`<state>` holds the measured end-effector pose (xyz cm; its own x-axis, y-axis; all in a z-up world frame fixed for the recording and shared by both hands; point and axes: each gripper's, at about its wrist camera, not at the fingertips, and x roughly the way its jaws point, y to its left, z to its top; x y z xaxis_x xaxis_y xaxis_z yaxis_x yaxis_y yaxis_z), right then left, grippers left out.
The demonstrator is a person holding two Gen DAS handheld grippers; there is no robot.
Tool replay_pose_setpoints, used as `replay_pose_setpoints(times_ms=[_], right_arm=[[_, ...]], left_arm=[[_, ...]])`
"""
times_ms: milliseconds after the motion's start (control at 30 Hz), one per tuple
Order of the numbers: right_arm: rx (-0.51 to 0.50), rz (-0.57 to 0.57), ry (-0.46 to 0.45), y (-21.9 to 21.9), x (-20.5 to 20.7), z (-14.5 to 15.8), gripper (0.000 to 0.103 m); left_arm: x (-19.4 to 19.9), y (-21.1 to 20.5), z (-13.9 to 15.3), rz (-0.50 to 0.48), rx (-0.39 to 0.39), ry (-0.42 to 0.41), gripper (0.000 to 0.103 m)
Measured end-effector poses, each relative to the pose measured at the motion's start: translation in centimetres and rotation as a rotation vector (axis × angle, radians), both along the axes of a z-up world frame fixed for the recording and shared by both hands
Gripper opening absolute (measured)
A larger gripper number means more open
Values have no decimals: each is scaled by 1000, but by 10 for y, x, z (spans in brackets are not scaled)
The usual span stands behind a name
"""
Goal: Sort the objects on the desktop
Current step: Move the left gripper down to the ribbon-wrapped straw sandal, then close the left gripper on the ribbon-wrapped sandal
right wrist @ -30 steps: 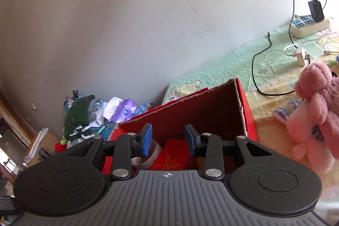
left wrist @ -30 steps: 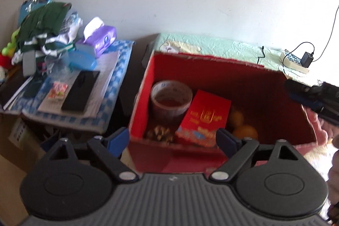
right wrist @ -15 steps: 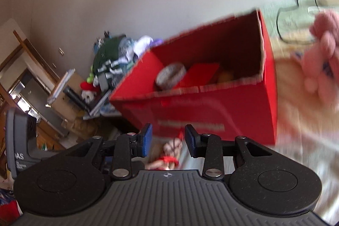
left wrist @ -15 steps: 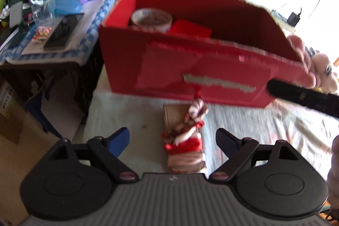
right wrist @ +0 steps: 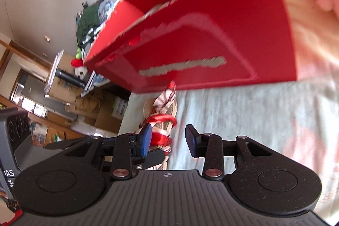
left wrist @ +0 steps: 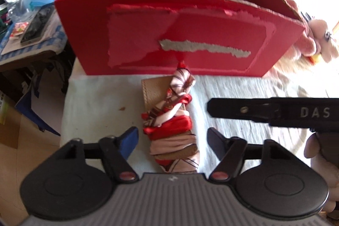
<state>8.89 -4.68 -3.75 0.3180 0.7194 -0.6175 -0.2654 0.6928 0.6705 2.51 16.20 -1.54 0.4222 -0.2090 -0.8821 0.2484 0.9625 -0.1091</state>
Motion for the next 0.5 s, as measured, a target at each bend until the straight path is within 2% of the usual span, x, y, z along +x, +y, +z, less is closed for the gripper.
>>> replay_pose_setpoints(times_ms=[133,400,500], right_arm=[[-4,26,22,12,2,-4,40],[-38,72,78,36,9,-13,41],[-30,81,83,42,11,-16,43]], left_arm=[[2,2,-7,-8,7,8,63],[9,6,-17,-24,-24,22,62],[7,4,-17,-47,-14,8,57]])
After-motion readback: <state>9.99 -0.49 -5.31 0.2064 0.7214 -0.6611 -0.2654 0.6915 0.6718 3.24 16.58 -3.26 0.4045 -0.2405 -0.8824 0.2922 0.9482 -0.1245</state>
